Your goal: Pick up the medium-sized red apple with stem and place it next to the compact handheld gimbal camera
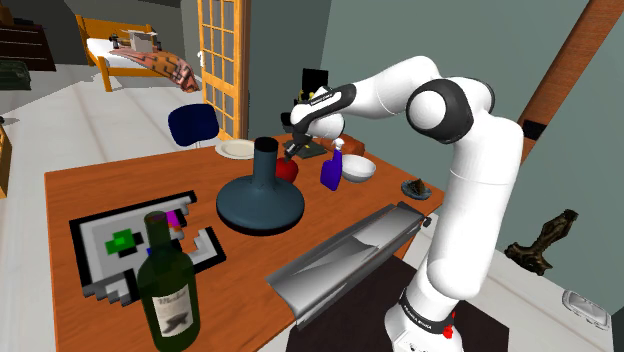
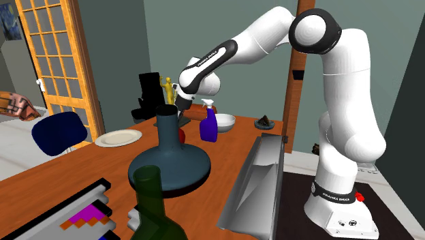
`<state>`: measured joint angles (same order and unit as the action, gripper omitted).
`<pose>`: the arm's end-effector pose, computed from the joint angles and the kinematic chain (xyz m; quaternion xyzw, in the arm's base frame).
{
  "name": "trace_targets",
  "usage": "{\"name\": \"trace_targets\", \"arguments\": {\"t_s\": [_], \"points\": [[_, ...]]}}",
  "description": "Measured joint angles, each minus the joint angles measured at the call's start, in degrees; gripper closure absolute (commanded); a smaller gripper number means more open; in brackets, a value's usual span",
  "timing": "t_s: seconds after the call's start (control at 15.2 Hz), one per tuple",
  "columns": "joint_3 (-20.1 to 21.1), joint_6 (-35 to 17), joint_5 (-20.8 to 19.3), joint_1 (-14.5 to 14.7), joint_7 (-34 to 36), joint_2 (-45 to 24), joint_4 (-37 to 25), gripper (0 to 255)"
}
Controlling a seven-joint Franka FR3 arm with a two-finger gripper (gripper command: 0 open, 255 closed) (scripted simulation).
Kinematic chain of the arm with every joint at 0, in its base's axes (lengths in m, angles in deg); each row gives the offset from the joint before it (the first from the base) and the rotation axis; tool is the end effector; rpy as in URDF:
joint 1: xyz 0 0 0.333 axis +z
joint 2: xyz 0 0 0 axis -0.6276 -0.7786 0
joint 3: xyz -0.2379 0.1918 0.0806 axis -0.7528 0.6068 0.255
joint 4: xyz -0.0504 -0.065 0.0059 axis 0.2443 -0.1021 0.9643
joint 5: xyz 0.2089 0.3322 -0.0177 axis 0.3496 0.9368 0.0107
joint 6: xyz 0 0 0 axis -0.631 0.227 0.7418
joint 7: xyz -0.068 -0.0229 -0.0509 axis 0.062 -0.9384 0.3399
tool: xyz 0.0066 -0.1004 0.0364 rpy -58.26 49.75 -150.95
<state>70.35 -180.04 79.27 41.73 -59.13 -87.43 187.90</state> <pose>0.6045 -0.1352 0.3874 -0.9701 -0.1244 -0.2084 0.0033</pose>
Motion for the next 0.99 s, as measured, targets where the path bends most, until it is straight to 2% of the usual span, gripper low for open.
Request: {"name": "trace_targets", "arguments": {"t_s": [0.33, 0.99], "points": [[-0.1, 0.2, -0.2, 0.1, 0.2, 0.2, 0.0, 255], [-1.2, 6.2, -4.1, 0.7, 3.8, 3.4, -3.1, 255]]}}
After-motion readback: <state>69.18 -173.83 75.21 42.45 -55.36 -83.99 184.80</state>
